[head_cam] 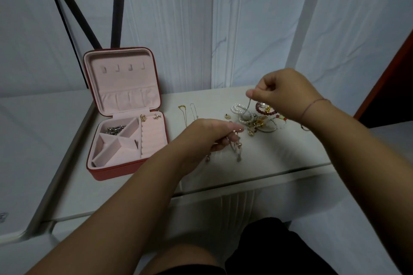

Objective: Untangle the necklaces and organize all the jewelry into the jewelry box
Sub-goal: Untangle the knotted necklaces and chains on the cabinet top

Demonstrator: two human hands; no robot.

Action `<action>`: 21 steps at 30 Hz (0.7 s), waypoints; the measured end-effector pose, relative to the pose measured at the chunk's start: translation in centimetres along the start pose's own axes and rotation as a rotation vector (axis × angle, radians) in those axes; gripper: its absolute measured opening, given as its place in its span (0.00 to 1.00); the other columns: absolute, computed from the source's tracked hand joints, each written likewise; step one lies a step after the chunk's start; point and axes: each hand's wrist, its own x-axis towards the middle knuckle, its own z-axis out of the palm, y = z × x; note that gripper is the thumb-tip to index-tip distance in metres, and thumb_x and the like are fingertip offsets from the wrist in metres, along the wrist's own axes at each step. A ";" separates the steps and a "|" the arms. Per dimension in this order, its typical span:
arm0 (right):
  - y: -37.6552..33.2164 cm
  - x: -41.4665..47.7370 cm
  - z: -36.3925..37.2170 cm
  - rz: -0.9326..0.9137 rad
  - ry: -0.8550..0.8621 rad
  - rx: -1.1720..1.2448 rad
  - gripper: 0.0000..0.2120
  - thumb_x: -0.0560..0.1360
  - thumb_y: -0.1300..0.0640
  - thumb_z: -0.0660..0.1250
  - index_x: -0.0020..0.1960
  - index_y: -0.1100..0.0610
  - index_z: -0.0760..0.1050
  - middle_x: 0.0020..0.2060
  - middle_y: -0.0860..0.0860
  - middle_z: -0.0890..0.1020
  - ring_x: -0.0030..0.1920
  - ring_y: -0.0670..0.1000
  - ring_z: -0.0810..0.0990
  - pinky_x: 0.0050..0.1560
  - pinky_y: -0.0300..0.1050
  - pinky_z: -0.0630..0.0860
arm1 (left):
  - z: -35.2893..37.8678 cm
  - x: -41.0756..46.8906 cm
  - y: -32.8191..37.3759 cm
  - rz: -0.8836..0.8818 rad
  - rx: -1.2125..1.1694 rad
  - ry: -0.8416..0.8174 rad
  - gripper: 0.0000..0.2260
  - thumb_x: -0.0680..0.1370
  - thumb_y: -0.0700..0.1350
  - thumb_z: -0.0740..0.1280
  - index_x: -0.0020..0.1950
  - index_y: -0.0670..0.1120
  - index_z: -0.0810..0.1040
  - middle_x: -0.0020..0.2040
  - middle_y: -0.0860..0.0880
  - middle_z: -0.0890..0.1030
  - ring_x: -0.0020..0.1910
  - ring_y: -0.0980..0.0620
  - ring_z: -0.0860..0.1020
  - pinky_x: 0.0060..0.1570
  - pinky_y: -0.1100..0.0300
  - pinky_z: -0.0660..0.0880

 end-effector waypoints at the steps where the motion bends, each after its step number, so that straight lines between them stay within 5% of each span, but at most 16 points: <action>1: 0.5 -0.3 0.5 0.021 -0.016 0.026 0.16 0.74 0.50 0.70 0.39 0.64 0.78 0.32 0.54 0.79 0.29 0.46 0.72 0.32 0.37 0.66 | 0.1 0.1 0.0 -0.007 -0.052 0.001 0.11 0.77 0.43 0.65 0.53 0.37 0.81 0.37 0.48 0.76 0.36 0.54 0.70 0.47 0.59 0.69; 7: 2.3 -2.7 3.4 0.106 -0.058 0.272 0.07 0.72 0.53 0.72 0.44 0.56 0.78 0.28 0.48 0.74 0.27 0.40 0.70 0.33 0.34 0.68 | 0.4 0.2 0.1 0.046 -0.212 -0.080 0.12 0.82 0.42 0.58 0.54 0.45 0.81 0.32 0.54 0.73 0.31 0.58 0.66 0.34 0.68 0.66; 11: 2.5 -4.2 4.9 0.166 -0.096 0.517 0.04 0.74 0.57 0.70 0.47 0.54 0.76 0.34 0.52 0.74 0.37 0.49 0.72 0.43 0.45 0.73 | 0.6 0.3 0.4 0.093 -0.122 -0.045 0.10 0.82 0.43 0.58 0.58 0.48 0.78 0.31 0.55 0.74 0.31 0.59 0.67 0.37 0.65 0.65; 15: 1.8 -5.4 5.4 0.213 -0.004 0.568 0.03 0.75 0.60 0.68 0.46 0.53 0.78 0.42 0.52 0.80 0.44 0.49 0.77 0.46 0.39 0.74 | 0.6 0.4 0.4 0.134 -0.072 -0.007 0.11 0.82 0.44 0.57 0.59 0.50 0.77 0.31 0.57 0.73 0.31 0.61 0.69 0.39 0.63 0.66; 18: 0.7 -6.3 5.5 0.269 0.098 0.652 0.07 0.76 0.57 0.66 0.41 0.55 0.80 0.39 0.47 0.81 0.41 0.44 0.76 0.39 0.33 0.71 | 1.0 0.4 0.4 0.155 -0.075 0.001 0.11 0.83 0.44 0.56 0.59 0.50 0.76 0.31 0.57 0.72 0.30 0.61 0.69 0.40 0.62 0.66; 21: -0.6 -7.2 5.6 0.255 -0.005 0.774 0.13 0.78 0.54 0.62 0.41 0.54 0.82 0.37 0.43 0.83 0.40 0.38 0.78 0.38 0.29 0.73 | 1.5 0.3 0.2 0.183 -0.070 0.024 0.11 0.83 0.44 0.55 0.58 0.52 0.76 0.30 0.56 0.72 0.32 0.60 0.69 0.42 0.62 0.67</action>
